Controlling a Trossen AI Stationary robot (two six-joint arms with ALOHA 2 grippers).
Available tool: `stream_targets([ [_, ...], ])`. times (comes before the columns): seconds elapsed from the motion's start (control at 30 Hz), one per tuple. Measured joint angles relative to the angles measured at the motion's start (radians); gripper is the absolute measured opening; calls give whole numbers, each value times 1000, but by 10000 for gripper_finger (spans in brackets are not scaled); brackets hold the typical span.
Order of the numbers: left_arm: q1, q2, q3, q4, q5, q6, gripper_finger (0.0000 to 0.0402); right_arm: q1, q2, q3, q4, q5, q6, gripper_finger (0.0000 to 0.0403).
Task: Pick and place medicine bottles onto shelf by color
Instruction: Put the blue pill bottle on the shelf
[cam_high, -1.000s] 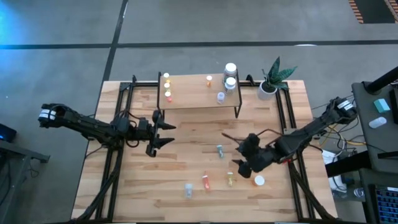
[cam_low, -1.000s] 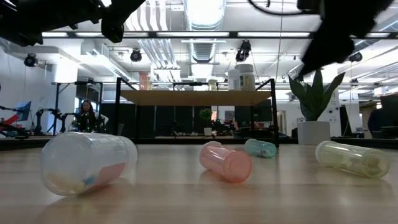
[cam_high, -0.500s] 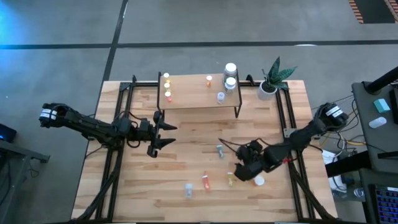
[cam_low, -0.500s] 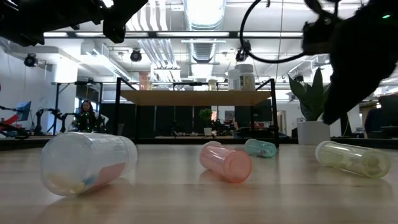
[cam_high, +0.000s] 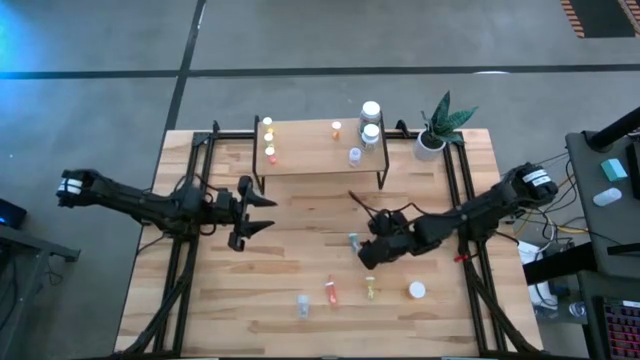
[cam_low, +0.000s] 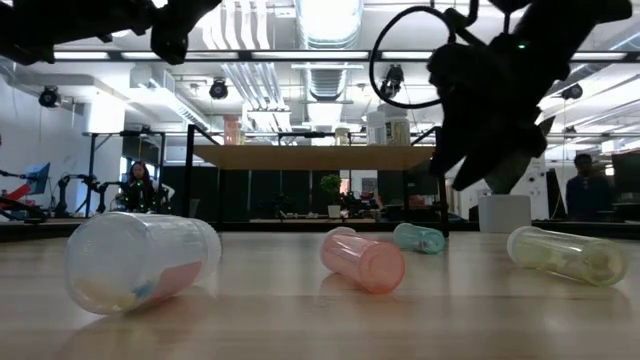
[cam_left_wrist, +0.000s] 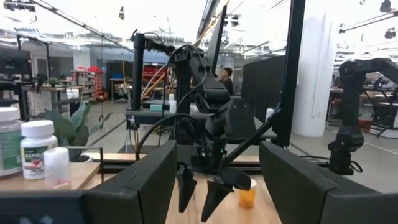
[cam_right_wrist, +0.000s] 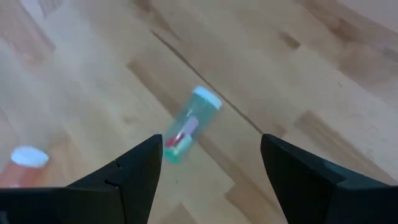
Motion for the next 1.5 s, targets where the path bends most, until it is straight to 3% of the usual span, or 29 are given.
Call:
stream_targets([
  [0.17,0,-67,-17,-36,-7,18,212,-37,17,1,77,8,-28,260],
  [0.43,0,-76,-15,-37,-10,122,212,-66,138,53,110,0,-38,260],
  [0.8,1,-74,-9,-19,-12,183,212,-69,324,235,-111,27,18,260],
  [1.0,1,-69,-8,-19,-12,182,212,-71,368,287,-144,50,62,260],
  [1.5,0,-1,-13,-20,-11,148,212,-70,373,228,-150,50,228,252],
])
